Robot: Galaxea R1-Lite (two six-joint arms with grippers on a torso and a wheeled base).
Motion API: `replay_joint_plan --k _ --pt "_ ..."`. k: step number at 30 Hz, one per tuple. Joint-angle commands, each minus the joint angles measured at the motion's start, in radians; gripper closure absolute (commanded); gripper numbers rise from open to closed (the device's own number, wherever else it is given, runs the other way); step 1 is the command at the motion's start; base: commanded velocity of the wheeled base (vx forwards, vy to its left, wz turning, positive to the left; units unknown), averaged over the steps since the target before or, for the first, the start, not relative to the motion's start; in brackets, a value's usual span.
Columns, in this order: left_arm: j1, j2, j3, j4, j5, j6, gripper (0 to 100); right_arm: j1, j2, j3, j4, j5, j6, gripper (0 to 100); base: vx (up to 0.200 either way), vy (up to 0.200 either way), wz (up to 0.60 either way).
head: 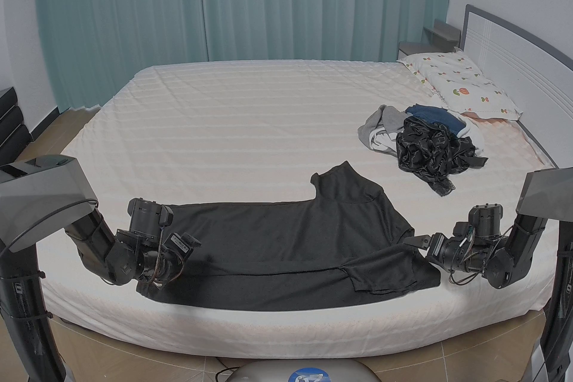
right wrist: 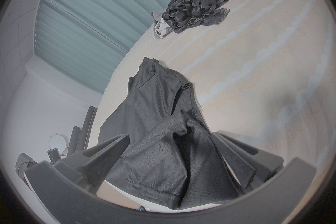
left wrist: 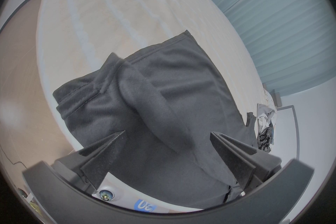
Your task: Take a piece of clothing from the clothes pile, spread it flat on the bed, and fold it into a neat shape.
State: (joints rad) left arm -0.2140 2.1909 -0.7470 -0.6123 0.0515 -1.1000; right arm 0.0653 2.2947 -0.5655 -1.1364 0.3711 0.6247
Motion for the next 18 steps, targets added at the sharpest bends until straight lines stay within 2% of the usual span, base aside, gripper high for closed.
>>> replay_joint_plan --k 1,10,18 --pt "0.022 0.063 -0.06 -0.015 0.022 0.026 0 0.007 0.009 0.013 -0.029 -0.003 0.0 0 0.0 0.0 0.0" --pt "0.108 0.099 -0.129 -0.026 0.059 0.031 0 0.007 0.011 0.015 -0.039 -0.004 0.0 0 0.0 0.0 0.0" --pt "0.122 0.081 -0.118 -0.026 0.057 0.026 0 0.007 0.014 0.015 -0.039 -0.004 0.0 0 0.0 0.0 0.0"
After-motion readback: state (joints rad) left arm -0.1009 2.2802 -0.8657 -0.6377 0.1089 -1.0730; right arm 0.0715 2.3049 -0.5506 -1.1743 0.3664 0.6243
